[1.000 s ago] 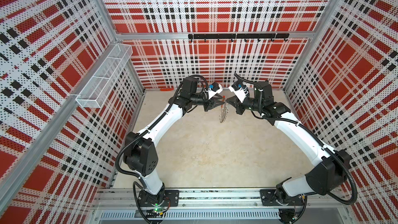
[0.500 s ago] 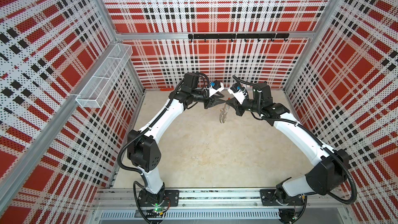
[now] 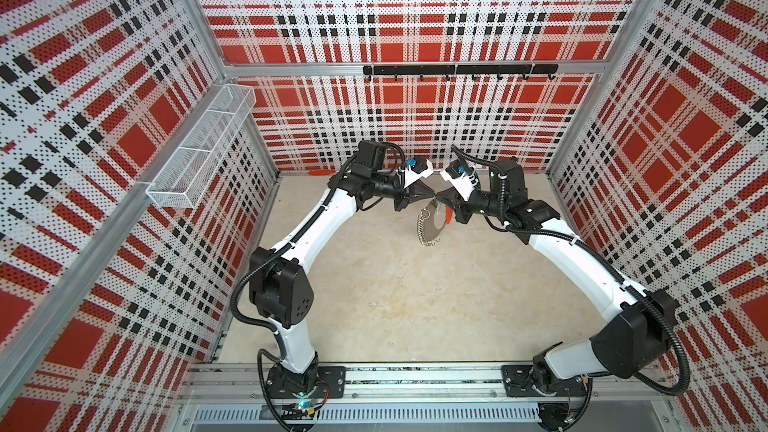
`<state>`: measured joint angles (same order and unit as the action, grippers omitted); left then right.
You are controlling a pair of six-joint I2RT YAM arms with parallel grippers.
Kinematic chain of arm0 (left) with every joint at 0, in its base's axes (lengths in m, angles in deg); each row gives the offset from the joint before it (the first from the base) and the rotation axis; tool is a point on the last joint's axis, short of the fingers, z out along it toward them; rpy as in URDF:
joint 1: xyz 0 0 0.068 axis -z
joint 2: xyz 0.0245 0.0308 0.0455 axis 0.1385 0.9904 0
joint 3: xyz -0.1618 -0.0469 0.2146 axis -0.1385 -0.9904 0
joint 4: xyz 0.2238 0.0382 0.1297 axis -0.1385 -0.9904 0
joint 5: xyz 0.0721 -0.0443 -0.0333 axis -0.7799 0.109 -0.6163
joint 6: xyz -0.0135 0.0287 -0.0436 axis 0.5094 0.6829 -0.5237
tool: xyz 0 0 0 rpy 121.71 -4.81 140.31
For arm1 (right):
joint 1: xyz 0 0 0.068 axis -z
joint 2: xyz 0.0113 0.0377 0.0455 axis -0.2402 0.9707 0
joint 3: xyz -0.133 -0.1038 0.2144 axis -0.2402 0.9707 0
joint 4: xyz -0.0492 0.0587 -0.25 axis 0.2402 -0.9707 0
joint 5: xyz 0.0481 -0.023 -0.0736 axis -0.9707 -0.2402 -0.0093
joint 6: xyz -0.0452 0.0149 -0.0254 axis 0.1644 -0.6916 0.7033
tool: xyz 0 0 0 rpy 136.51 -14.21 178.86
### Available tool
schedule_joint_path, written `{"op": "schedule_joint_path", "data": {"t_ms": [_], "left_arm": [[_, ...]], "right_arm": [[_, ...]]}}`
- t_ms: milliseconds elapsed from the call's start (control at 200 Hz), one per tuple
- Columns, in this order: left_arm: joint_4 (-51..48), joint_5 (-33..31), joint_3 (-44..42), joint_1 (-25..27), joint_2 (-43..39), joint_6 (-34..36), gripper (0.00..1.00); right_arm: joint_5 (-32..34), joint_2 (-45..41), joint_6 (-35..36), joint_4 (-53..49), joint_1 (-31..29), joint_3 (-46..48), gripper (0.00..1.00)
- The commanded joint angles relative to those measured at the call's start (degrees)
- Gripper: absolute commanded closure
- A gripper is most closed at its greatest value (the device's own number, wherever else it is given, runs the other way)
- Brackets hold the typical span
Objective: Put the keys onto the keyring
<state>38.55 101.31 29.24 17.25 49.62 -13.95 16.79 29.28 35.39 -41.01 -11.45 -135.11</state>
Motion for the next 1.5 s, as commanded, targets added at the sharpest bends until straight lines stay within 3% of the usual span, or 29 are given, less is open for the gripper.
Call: {"op": "schedule_joint_path", "data": {"t_ms": [0,175,246,301,511,566,636,757,857,962,1127,1293,1493], "left_arm": [[-1.47,1.06,2.06,0.13,1.37,0.82,0.91],[-2.65,1.84,1.84,0.28,1.64,1.07,0.87],[-3.19,2.28,1.78,0.43,1.71,1.47,0.90],[-3.73,2.73,1.84,0.53,1.89,1.81,1.00],[-4.35,4.09,1.58,0.63,1.64,2.50,1.00],[-1.79,3.82,1.03,0.41,1.46,-1.02,1.00],[3.34,3.16,-0.45,0.28,1.07,-7.51,1.00],[7.07,2.78,-2.15,0.28,0.69,-11.23,1.00],[8.25,3.08,-2.51,0.28,0.58,-12.12,1.00],[9.42,3.37,-2.53,0.28,0.34,-12.78,1.00],[12.81,5.06,-3.14,0.19,-0.28,-15.39,1.00],[20.05,6.88,-5.89,0.17,-1.58,-20.54,1.00],[35.23,8.84,-12.00,-0.31,-3.96,-31.38,1.00]], "right_arm": [[-2.71,-2.38,0.79,2.24,-0.71,-0.11,1.00],[-3.30,-2.84,0.35,2.77,-0.70,-0.15,1.00],[-3.50,-2.89,0.16,2.96,-0.74,-0.14,1.00],[-3.64,-2.86,-0.02,3.10,-0.75,-0.14,1.00],[-2.80,-3.46,-2.05,4.63,-0.69,1.19,1.00],[-2.39,-4.08,-3.01,5.83,-0.68,2.18,1.00],[-1.80,-4.99,-4.58,7.91,-0.65,3.90,0.79],[-2.41,-6.52,-7.55,9.98,0.44,5.88,0.75],[-4.47,-8.24,-10.56,12.00,2.46,7.90,0.52],[-9.96,-10.52,-18.30,19.61,7.12,11.85,0.43],[-20.86,-8.36,-34.56,35.61,13.97,16.88,0.45],[-26.75,-2.42,-45.59,50.27,14.44,19.08,0.49],[-33.14,4.21,-65.55,74.37,14.44,20.82,0.52]]}}
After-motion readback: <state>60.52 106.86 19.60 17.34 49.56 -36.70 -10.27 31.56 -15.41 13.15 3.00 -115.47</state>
